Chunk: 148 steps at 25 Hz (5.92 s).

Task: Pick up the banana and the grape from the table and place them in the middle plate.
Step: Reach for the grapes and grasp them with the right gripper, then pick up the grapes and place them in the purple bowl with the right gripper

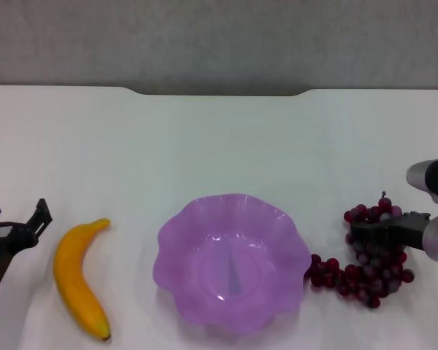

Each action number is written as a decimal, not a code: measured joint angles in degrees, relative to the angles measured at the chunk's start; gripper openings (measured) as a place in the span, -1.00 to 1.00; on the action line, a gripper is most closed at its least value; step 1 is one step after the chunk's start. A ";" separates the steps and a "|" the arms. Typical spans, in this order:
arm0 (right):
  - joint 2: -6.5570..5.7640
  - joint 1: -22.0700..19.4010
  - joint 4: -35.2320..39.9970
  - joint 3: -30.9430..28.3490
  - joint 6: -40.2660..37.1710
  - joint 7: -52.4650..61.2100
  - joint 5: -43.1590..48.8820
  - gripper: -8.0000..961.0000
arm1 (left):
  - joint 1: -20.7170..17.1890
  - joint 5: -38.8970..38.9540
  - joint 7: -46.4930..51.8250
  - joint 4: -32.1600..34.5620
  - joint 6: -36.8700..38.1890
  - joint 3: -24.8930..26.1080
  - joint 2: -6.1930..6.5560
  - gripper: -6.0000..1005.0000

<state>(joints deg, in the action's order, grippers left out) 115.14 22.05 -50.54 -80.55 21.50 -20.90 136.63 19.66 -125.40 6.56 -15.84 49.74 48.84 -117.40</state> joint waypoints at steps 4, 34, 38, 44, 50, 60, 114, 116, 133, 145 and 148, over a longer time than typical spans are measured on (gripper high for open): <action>0.00 0.02 0.87 0.12 -1.26 -0.07 -0.02 0.83 | -0.16 0.19 0.01 0.14 0.14 0.24 0.14 0.76; 0.10 -0.57 5.02 2.40 -8.36 -0.01 0.04 -0.07 | -0.68 0.24 -0.06 0.11 0.00 0.20 0.06 0.76; 0.09 -0.65 5.08 2.67 -9.01 -0.01 0.04 -0.11 | -0.68 0.27 -0.06 0.11 0.01 0.20 0.06 0.76; 0.08 -0.69 5.18 3.14 -9.37 -0.01 0.04 -0.15 | -0.68 0.27 -0.06 -0.01 0.04 0.20 0.06 0.76; 0.09 -0.73 5.20 3.50 -10.17 0.00 0.03 -0.17 | -0.68 0.27 -0.06 0.05 0.08 0.20 -0.01 0.76; 0.01 -2.36 4.72 7.13 -16.88 -0.10 -1.46 -0.21 | -0.68 0.24 -0.06 0.11 0.09 0.29 -0.03 0.76; -0.24 -12.35 3.09 28.62 -74.68 1.61 9.33 -0.36 | -0.33 0.34 -0.15 0.27 -0.23 0.29 0.07 0.76; -0.24 -12.31 3.30 28.53 -76.90 1.62 10.90 -0.36 | -0.30 0.34 -0.15 0.32 -0.23 0.29 0.06 0.76; -0.15 -5.24 1.67 29.16 -79.91 1.67 14.80 -0.37 | -0.03 0.33 -0.15 0.82 -0.26 0.38 0.00 0.76; 0.24 0.07 6.48 34.69 -75.85 6.24 14.39 -0.37 | 0.03 0.31 -0.15 0.55 -0.35 0.27 -0.03 0.76; 0.36 0.66 7.46 35.42 -72.83 9.95 14.36 -0.37 | 0.11 0.30 -0.15 0.40 -0.35 0.28 -0.03 0.76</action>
<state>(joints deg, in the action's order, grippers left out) 115.49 22.71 -43.08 -45.13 -51.34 -10.95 151.00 19.77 -125.10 6.41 -15.44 49.39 49.11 -117.43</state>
